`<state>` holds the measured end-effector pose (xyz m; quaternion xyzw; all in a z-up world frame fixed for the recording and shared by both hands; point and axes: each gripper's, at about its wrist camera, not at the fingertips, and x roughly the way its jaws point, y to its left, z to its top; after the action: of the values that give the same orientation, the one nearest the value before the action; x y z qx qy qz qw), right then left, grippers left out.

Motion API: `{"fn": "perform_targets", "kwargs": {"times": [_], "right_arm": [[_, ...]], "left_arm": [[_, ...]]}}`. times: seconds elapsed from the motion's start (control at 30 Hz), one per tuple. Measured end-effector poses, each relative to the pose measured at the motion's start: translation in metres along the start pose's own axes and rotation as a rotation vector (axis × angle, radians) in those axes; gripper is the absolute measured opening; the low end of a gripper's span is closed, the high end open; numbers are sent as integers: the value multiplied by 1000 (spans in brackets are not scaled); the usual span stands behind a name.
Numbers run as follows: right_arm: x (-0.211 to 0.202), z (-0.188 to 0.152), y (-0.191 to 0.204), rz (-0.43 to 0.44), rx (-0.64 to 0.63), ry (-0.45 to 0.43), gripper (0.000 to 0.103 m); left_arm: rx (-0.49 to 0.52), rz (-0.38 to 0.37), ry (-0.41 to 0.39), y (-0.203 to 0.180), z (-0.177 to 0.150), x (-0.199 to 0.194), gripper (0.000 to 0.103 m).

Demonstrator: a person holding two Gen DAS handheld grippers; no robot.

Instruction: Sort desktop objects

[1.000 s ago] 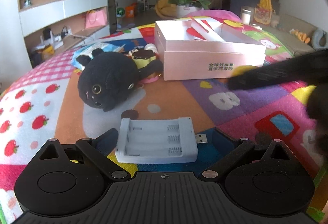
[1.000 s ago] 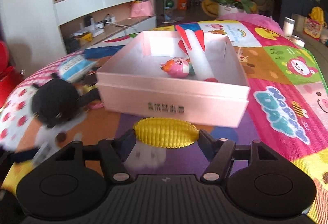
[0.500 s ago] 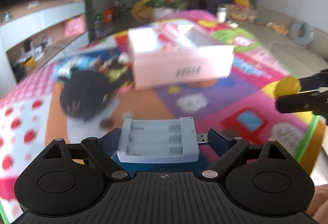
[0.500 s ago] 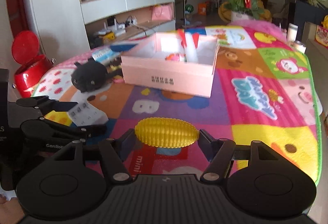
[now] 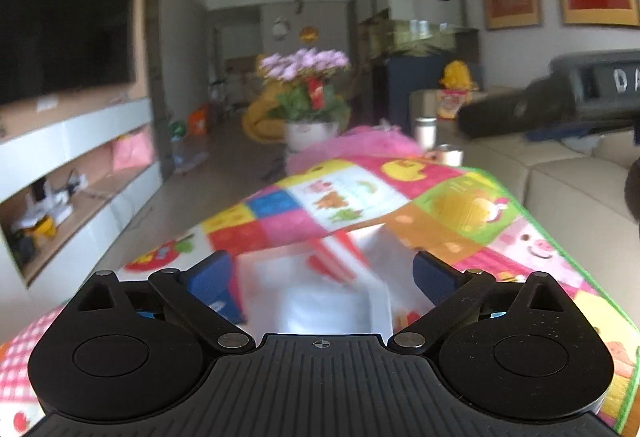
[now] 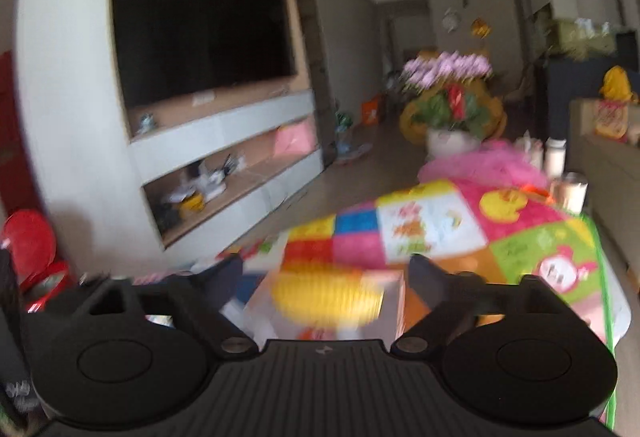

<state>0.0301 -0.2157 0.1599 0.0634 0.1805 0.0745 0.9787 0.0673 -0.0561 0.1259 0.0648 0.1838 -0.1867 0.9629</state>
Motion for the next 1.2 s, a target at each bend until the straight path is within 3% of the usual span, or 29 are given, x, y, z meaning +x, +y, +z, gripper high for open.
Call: {"fn": "perform_targets", "kwargs": {"times": [0.17,0.37,0.53,0.77,0.83,0.97,1.1,1.2], "right_arm": [[4,-19,-9,22,-1,0,103],[26,-54,-6,-5,-11,126,103],[36,-70,22,29,-65,175,103],[37,-90,71,61,-191,185,103],[34,-94,78,70,-205,185,103],[31,-99,89,93,-248,190,103],[37,-99,110,98,-336,172,102],[52,-98,138,159,-431,202,83]], "left_arm": [[-34,78,77,18,-58,-28,103],[-65,187,204,41,-119,-43,103],[-67,230,209,63,-122,-34,103],[-27,204,182,72,-123,-8,102],[-27,205,185,75,-125,-9,75],[-69,235,175,85,-130,-23,74],[-112,314,165,101,-140,-46,74],[-174,350,162,116,-147,-58,75]]}}
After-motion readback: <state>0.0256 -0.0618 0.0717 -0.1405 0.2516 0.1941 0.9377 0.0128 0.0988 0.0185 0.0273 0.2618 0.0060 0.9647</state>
